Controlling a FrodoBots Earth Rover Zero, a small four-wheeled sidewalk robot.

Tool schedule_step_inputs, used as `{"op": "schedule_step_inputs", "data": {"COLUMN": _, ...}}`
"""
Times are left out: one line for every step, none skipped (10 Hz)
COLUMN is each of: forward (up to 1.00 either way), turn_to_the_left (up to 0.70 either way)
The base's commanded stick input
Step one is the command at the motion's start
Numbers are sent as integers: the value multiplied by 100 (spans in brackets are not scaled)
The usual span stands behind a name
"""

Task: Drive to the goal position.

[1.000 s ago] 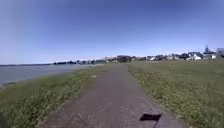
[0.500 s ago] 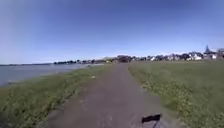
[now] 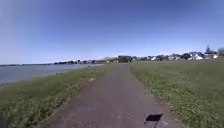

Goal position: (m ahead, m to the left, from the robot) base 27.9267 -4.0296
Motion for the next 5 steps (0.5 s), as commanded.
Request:
{"op": "schedule_step_inputs", "data": {"forward": 70, "turn_to_the_left": 0}}
{"op": "schedule_step_inputs", "data": {"forward": 70, "turn_to_the_left": 0}}
{"op": "schedule_step_inputs", "data": {"forward": 70, "turn_to_the_left": 0}}
{"op": "schedule_step_inputs", "data": {"forward": 70, "turn_to_the_left": 0}}
{"op": "schedule_step_inputs", "data": {"forward": 70, "turn_to_the_left": 0}}
